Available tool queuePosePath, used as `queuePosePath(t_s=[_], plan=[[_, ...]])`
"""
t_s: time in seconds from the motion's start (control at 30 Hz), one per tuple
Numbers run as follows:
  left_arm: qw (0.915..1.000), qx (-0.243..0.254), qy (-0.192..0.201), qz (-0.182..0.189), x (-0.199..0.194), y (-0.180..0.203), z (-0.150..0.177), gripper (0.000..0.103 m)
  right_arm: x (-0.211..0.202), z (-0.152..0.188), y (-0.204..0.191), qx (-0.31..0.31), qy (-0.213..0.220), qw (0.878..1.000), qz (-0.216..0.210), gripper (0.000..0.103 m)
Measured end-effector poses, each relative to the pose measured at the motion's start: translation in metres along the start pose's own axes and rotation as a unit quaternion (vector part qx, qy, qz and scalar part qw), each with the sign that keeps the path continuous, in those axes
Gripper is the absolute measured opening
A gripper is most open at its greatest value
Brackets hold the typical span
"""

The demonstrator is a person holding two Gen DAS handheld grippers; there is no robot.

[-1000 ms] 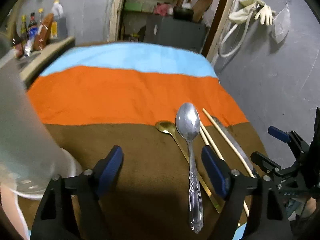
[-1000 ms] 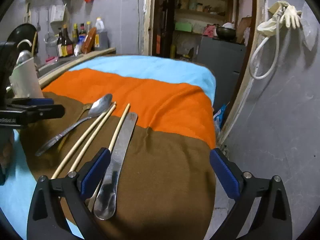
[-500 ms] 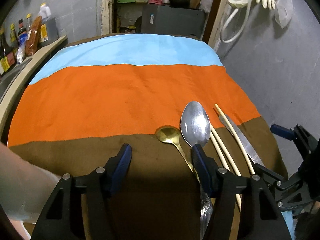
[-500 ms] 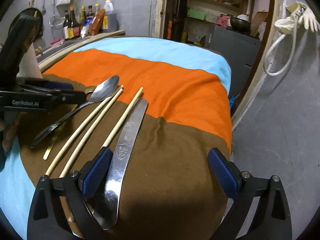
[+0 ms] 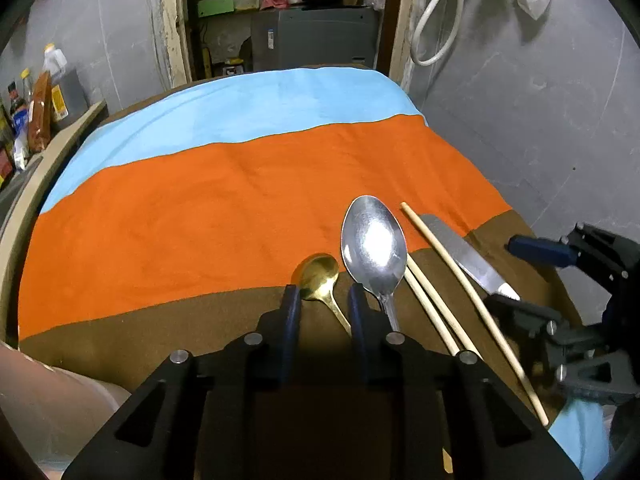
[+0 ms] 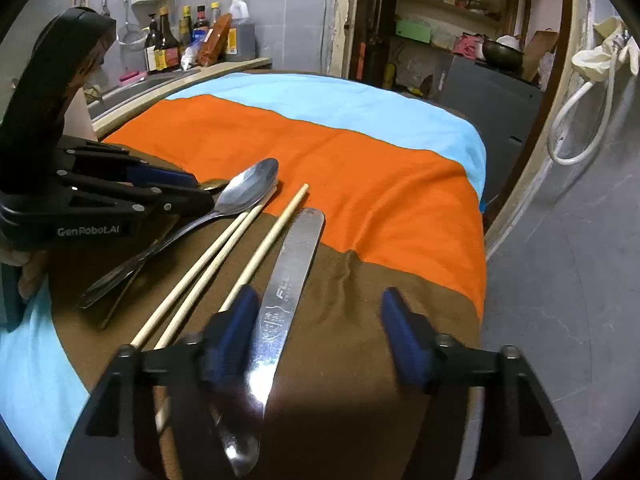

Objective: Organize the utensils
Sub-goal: 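Grasp the gold spoon with the left gripper while the right grasps the silver butter knife, then lift the gold spoon and knife and lower both into the white caddy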

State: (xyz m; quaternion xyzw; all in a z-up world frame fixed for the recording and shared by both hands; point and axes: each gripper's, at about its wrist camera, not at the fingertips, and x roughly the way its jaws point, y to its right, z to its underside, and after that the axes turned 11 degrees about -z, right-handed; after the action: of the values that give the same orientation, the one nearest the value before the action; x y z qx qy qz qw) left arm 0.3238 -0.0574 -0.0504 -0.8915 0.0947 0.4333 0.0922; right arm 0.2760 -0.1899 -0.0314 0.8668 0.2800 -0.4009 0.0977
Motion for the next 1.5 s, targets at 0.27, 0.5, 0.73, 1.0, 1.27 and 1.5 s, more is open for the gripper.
queuePosePath(t_s=[0.27, 0.5, 0.73, 1.0, 1.27, 1.5], plan=[[0.9998, 0.004, -0.011, -0.017, -0.006, -0.003, 0.002, 0.018, -0.003, 0.001, 0.004, 0.009, 0.004, 1.000, 0.007, 0.034], [0.9992, -0.030, -0.026, 0.009, 0.002, -0.012, -0.006, 0.018, 0.021, -0.023, 0.019, 0.038, -0.028, 0.998, -0.042, 0.036], [0.9989, -0.045, -0.007, 0.012, 0.002, -0.014, -0.007, 0.013, 0.039, -0.042, 0.023, 0.051, -0.047, 0.996, -0.060, 0.039], [0.9945, -0.087, 0.005, 0.058, -0.008, -0.021, -0.003, 0.004, 0.034, -0.044, 0.029, 0.075, -0.054, 0.994, -0.059, 0.017], [0.9938, -0.062, 0.073, 0.058, -0.048, -0.005, 0.006, 0.000, -0.020, -0.022, 0.016, 0.072, 0.060, 0.995, -0.036, 0.017], [0.9826, -0.086, 0.145, 0.079, -0.088, -0.004, 0.020, 0.000, -0.073, -0.006, -0.012, 0.036, 0.195, 0.980, -0.015, 0.017]])
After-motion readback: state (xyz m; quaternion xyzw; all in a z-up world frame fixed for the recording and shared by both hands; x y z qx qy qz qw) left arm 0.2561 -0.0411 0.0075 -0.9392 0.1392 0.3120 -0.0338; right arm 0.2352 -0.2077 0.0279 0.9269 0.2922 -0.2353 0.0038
